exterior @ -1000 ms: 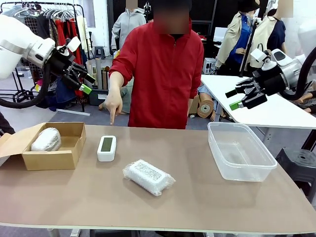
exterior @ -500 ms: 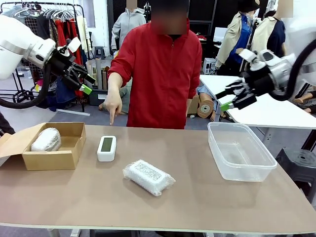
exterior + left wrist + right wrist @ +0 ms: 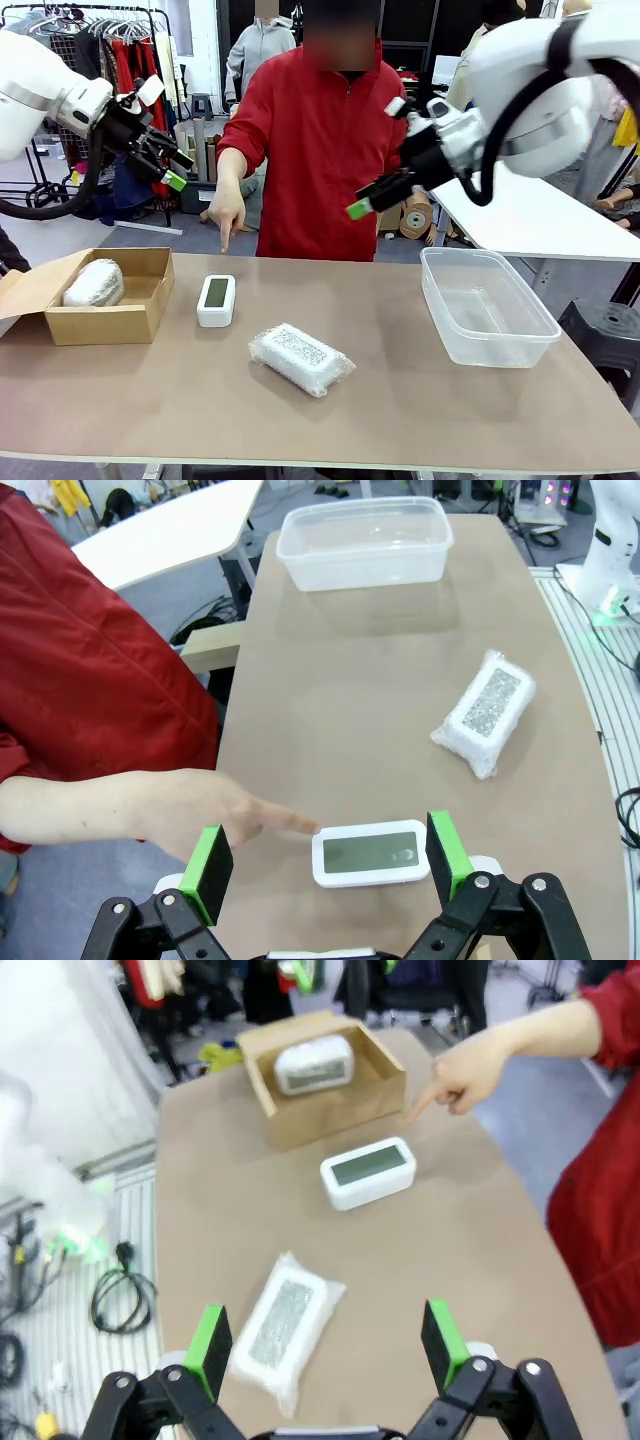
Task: Separate and place wrapped and unwrapped clocks.
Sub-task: Pick up the Digital clock indicated by the person.
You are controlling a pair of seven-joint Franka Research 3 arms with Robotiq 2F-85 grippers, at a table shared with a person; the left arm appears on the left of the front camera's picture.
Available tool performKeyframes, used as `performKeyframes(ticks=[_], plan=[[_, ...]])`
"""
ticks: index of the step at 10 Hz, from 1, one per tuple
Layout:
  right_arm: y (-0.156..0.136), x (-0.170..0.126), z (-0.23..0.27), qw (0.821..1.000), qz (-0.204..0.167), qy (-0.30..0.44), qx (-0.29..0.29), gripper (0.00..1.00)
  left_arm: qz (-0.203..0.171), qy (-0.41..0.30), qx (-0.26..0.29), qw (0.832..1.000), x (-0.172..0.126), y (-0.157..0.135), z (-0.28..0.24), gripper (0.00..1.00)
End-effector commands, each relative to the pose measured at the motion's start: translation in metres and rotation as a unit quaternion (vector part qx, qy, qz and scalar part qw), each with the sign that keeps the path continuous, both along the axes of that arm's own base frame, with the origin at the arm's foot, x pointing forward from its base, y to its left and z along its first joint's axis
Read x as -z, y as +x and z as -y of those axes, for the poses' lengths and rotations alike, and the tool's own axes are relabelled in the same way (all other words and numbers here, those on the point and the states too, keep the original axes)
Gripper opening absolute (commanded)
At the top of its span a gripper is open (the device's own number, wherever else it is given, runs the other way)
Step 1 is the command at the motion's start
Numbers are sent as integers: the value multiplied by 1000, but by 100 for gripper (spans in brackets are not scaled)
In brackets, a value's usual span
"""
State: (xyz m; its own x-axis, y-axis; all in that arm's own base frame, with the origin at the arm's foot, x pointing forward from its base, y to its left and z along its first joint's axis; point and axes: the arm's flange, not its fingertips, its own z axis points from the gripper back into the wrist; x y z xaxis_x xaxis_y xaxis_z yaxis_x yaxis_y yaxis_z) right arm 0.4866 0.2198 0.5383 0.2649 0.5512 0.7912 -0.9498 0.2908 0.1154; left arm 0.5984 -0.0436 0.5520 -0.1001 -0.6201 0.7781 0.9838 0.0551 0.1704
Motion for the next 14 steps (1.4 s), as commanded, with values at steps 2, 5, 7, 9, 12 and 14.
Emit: performKeyframes(ticks=[2,5,7,9,12,14], plan=[[29,5,-68,991,-67,14,118,100,-1,0,0,1000,0,-1,-1,100],[43,28,-121,978,-101,-24,182,100,-1,0,0,1000,0,-1,-1,100],[53,43,-151,969,-110,-76,208,100,-1,0,0,1000,0,-1,-1,100],[59,62,-186,962,-124,-120,213,100,-1,0,0,1000,0,-1,-1,100],[63,88,-236,953,-124,-166,219,100,-1,0,0,1000,0,-1,-1,100],[56,86,-246,970,-132,-171,115,100,-1,0,0,1000,0,-1,-1,100]])
